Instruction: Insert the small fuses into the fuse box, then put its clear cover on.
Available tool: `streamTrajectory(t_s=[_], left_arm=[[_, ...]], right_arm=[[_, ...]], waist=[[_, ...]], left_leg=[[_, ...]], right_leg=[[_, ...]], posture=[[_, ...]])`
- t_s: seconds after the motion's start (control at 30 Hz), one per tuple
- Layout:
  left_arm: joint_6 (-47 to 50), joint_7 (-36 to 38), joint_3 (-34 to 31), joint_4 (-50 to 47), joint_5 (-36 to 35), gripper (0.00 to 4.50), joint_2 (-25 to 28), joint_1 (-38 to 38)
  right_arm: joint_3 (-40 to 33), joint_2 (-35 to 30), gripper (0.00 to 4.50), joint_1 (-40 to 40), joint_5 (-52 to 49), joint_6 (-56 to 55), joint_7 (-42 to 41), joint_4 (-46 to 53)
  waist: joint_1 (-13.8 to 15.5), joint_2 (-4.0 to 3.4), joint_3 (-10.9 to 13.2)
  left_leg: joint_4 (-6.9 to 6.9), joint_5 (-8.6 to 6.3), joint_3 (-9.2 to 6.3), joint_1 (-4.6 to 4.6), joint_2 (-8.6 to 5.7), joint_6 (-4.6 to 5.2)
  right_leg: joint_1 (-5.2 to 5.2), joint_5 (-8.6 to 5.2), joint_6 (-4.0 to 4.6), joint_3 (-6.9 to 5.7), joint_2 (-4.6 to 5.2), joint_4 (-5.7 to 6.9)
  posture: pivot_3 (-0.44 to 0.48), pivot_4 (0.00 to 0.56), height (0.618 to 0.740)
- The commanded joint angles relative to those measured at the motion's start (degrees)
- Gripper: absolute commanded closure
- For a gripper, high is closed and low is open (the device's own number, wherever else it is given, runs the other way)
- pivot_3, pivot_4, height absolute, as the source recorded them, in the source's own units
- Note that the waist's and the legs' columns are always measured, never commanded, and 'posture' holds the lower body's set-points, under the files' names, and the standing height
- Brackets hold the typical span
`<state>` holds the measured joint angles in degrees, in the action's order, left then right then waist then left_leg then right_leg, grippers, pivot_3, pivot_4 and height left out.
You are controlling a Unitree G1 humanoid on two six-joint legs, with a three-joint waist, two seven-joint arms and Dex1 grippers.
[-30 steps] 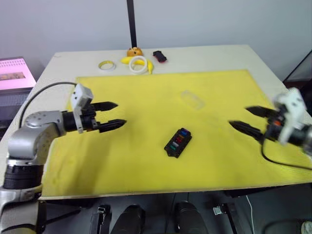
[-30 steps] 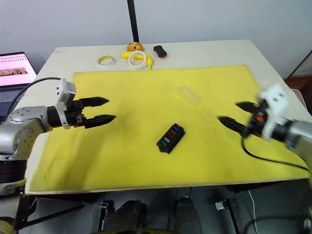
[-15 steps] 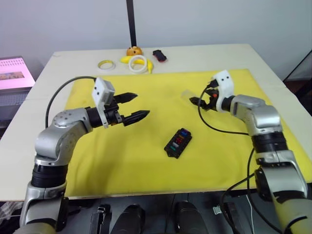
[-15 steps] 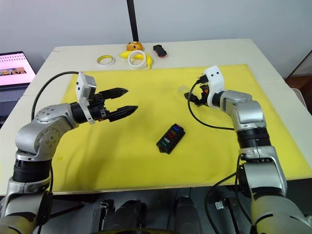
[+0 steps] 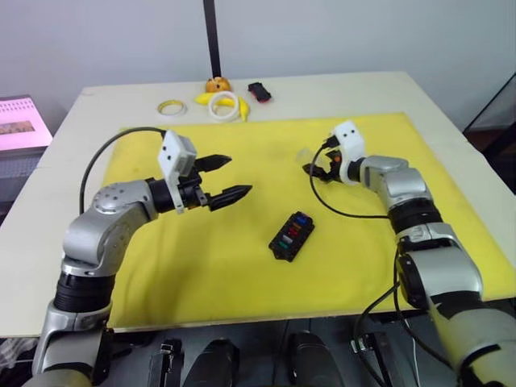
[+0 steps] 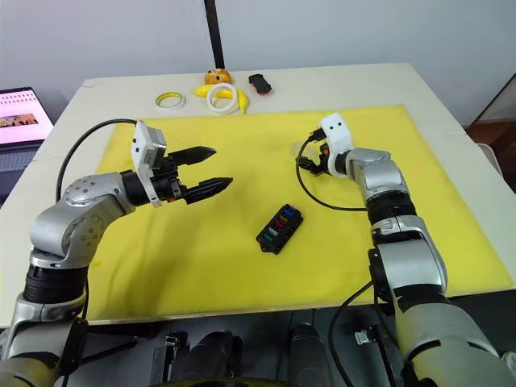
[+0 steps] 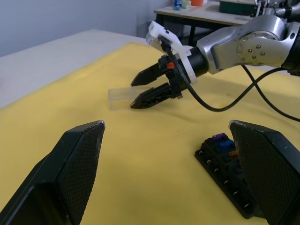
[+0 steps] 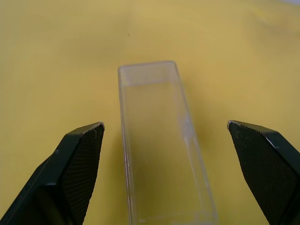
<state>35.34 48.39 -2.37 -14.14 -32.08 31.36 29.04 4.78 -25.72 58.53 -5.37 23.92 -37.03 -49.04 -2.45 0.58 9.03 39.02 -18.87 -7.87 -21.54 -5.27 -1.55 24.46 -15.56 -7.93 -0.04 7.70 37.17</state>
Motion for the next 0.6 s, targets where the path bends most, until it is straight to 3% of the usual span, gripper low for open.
streamTrajectory(t_s=[0.03, 0.07, 0.2, 0.4, 0.5, 0.6], left_arm=[[-1.49, 0.08, -0.03, -1.94, 0.33, 0.00, 0.55, -0.05], [-1.59, 0.08, 0.03, -1.92, 0.39, 0.00, 0.55, -0.15], [-1.45, 0.15, 0.40, -2.44, 0.21, 0.00, 0.93, -1.07], [2.55, -1.10, 0.85, -7.48, -2.92, 0.00, 1.03, -4.84], [7.58, -3.06, 2.25, -13.90, -6.51, 0.00, 0.69, -8.01], [11.12, -8.14, 5.58, -18.03, -5.33, 0.00, -0.62, -10.40]], right_arm=[[0.21, 0.22, 0.56, 1.49, 1.95, -3.25, 0.15, 0.22], [0.01, 0.38, 0.87, 1.47, 1.97, -3.41, 0.07, 0.17], [-1.58, 0.64, 2.78, 1.09, 1.42, -3.73, 0.39, 1.43], [-5.42, -2.64, 2.79, -3.76, -2.16, 1.60, -2.12, 14.71], [-7.74, -6.66, 2.79, -10.93, -4.52, 8.40, -3.10, 29.15], [-11.44, -10.43, 2.79, -18.81, -7.63, 16.40, -2.53, 43.61]], waist=[[-0.18, 0.00, 0.00], [-0.22, 0.00, 0.00], [-0.26, -0.01, 0.00], [0.12, -0.03, 0.00], [0.47, -0.02, 0.00], [1.12, -0.03, 0.00]], left_leg=[[-0.01, 0.00, 0.00, 0.00, 0.00, 0.00], [-0.02, 0.00, 0.00, 0.00, 0.00, 0.00], [-0.03, 0.00, 0.00, 0.00, 0.01, 0.00], [-0.02, 0.00, -0.02, -0.02, -0.01, 0.00], [0.02, 0.00, -0.07, -0.08, -0.03, 0.00], [0.02, 0.00, -0.09, -0.11, -0.04, 0.00]], right_leg=[[0.01, 0.00, 0.00, 0.00, 0.00, 0.00], [0.02, 0.00, 0.00, 0.00, 0.00, 0.00], [0.03, 0.00, 0.00, 0.00, -0.01, 0.00], [0.04, 0.00, 0.00, 0.00, 0.01, 0.00], [0.03, 0.00, 0.00, 0.01, 0.02, -0.02], [0.03, 0.00, 0.00, 0.01, 0.02, -0.03]], posture=[[0.000, 0.150, 0.740], [0.000, 0.150, 0.740], [0.000, 0.150, 0.740], [0.000, 0.150, 0.740], [0.000, 0.150, 0.740], [0.000, 0.150, 0.740]])
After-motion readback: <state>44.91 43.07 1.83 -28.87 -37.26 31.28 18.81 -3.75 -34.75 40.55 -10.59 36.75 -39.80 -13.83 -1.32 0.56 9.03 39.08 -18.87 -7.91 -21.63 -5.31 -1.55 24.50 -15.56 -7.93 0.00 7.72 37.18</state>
